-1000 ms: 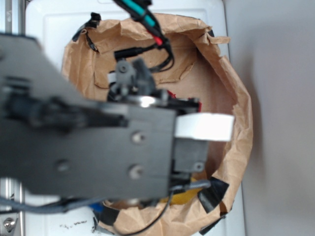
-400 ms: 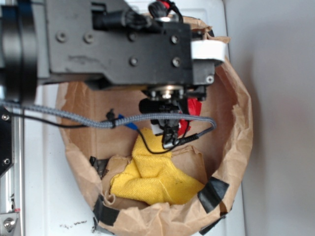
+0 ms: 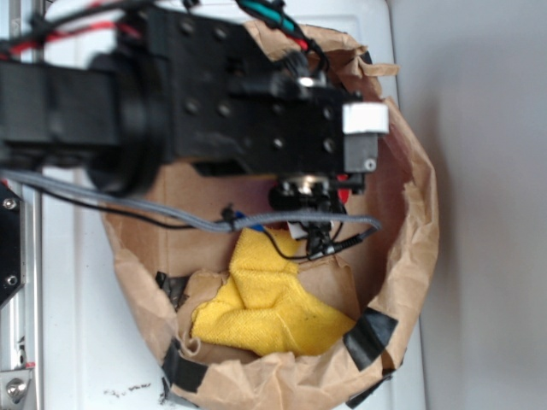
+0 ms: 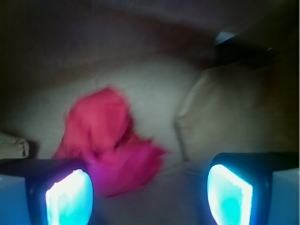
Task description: Grab the red paper.
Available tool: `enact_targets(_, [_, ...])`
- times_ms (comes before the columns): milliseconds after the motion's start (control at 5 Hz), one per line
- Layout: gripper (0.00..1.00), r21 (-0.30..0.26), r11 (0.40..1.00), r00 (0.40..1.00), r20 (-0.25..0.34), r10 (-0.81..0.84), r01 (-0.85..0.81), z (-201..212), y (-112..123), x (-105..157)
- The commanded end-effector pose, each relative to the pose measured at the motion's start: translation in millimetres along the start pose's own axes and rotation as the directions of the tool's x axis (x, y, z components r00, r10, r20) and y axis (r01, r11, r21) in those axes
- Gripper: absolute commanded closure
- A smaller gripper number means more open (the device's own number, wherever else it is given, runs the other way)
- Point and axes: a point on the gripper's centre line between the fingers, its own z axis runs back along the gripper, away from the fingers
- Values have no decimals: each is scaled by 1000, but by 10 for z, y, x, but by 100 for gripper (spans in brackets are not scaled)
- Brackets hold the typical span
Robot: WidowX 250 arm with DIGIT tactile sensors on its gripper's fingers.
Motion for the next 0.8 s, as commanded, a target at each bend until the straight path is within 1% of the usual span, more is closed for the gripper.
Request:
enact_targets(0, [100, 32, 999, 999, 29, 13, -14, -96, -413, 124])
enact_targets(400, [100, 12, 999, 998, 28, 50, -50, -40, -321, 106])
enact_targets(600, [100, 13, 998, 998, 28, 61, -61, 15, -275, 100])
